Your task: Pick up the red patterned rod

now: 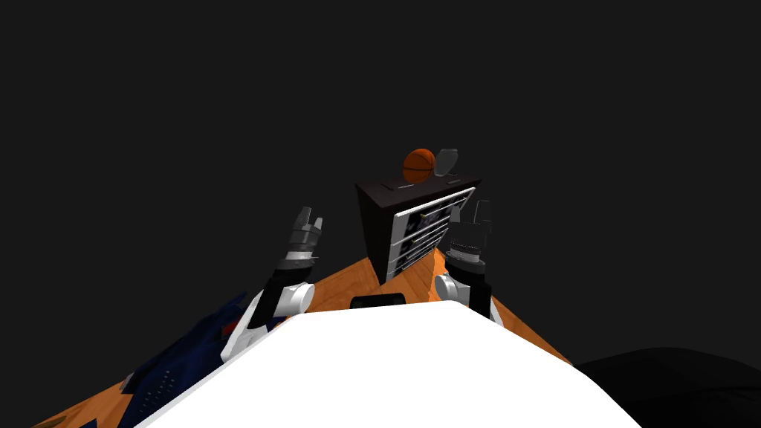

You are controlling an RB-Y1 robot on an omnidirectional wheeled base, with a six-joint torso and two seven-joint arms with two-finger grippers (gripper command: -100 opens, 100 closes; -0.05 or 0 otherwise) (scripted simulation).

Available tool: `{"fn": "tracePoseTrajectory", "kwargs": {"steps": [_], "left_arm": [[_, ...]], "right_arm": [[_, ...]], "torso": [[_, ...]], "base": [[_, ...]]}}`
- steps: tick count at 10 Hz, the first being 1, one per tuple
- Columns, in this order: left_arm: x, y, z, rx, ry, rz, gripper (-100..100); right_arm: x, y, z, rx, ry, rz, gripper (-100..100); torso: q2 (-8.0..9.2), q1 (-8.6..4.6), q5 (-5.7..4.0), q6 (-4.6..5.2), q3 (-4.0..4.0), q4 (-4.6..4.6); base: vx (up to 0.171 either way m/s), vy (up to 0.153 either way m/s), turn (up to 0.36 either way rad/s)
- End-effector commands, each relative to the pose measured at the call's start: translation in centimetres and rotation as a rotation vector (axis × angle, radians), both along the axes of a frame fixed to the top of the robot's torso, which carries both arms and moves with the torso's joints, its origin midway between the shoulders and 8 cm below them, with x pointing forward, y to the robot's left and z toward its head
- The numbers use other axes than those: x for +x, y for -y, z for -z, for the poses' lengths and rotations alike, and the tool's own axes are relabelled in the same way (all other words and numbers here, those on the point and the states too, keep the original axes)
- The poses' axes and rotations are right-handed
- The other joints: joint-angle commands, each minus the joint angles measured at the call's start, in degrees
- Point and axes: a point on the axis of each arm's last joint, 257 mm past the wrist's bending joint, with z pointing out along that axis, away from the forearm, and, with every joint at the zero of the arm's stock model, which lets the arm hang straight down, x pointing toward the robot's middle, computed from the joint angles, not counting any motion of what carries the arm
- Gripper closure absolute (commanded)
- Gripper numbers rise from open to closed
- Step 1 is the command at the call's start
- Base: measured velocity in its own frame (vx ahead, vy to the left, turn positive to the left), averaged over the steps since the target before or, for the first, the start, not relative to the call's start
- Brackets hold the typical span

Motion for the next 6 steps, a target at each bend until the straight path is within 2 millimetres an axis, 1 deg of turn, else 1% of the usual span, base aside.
{"fn": "tracePoseTrajectory", "kwargs": {"steps": [1,2,3,4,5,6], "left_arm": [[0.3,0.0,0.3,0.003,-0.022,-0.001,-100],[1.2,-0.4,1.7,0.027,-0.072,0.001,-100],[1.4,-0.5,2.2,0.027,-0.094,-0.001,-100],[2.2,-1.1,3.5,0.054,-0.142,0.001,-100],[2.4,-1.2,4.0,0.054,-0.165,-0.002,-100],[3.1,-1.9,5.2,0.082,-0.207,0.000,-100]], "right_arm": [[0.0,0.0,0.0,0.000,0.000,0.000,0],[0.0,0.0,0.0,0.000,0.000,0.000,0],[0.0,0.0,0.0,0.000,0.000,0.000,0],[0.0,0.0,0.0,0.000,0.000,0.000,0],[0.0,0.0,0.0,0.000,0.000,0.000,0],[0.0,0.0,0.0,0.000,0.000,0.000,0]], "torso": [[0.00,0.00,0.00,0.00,0.00,0.00],[-0.11,-0.19,-0.04,0.00,-0.06,-0.02],[-0.07,-0.08,-0.03,0.00,-0.05,-0.02],[-0.08,-0.06,-0.02,0.00,-0.04,-0.02],[0.01,0.06,0.00,0.00,0.00,0.00],[-0.02,0.01,0.00,0.00,-0.01,0.00]], "base": [[-0.032,0.024,-0.004],[-0.059,0.062,0.012],[-0.053,0.072,-0.006],[-0.082,0.098,-0.005],[-0.068,0.086,-0.008],[-0.089,0.107,-0.014]]}}
